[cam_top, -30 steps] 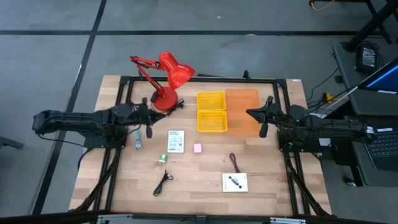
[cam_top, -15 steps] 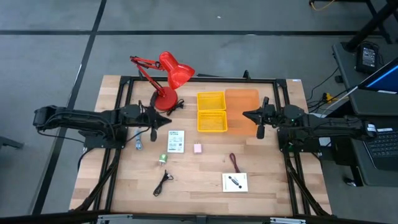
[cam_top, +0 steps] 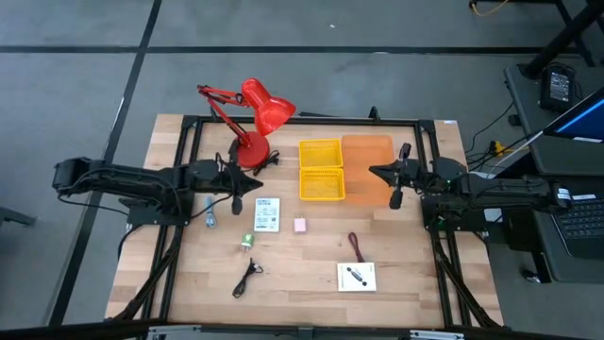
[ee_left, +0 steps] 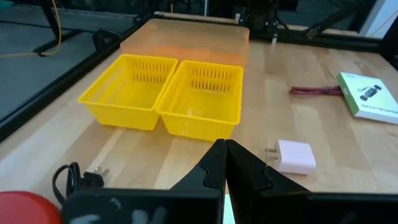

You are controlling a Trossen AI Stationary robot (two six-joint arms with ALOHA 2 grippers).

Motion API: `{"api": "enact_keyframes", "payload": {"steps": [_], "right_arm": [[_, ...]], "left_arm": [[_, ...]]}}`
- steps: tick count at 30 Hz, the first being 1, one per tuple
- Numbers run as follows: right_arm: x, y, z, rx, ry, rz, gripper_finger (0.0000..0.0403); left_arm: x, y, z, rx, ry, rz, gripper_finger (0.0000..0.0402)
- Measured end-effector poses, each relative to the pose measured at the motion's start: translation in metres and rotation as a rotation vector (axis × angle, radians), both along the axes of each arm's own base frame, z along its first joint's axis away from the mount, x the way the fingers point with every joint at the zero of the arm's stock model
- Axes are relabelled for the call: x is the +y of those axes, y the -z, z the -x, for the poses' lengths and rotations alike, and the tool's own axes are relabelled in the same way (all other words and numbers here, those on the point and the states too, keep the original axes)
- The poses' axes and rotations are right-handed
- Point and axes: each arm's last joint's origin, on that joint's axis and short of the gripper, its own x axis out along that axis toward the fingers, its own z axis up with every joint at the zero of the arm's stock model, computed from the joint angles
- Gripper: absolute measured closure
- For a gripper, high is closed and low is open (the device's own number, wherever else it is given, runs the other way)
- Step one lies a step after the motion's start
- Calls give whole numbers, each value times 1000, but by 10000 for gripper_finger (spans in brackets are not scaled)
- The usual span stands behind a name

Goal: Pick and place items into bin
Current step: Put the right white card reader box into the orange bin

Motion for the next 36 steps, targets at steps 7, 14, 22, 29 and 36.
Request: {"api": "enact_keyframes", "payload": {"steps": [7,14,22,29,36], "right_arm": [[0,3,-3,9,1,-58,403],[-1,2,-7,-3,1,-50,403],[-1,0,-12,-21,0,10,402],[-2,1,-14,-12,0,26,402],[-1,3,-14,-7,-19,-14,402]], "left_arm": [[1,-15,-14,23,37,-62,383],[-3,-14,-23,82,67,-73,341],[-13,-13,-32,105,106,-77,296],[-18,-13,-36,117,114,-86,272],[-29,-20,-38,98,201,-133,272]]}}
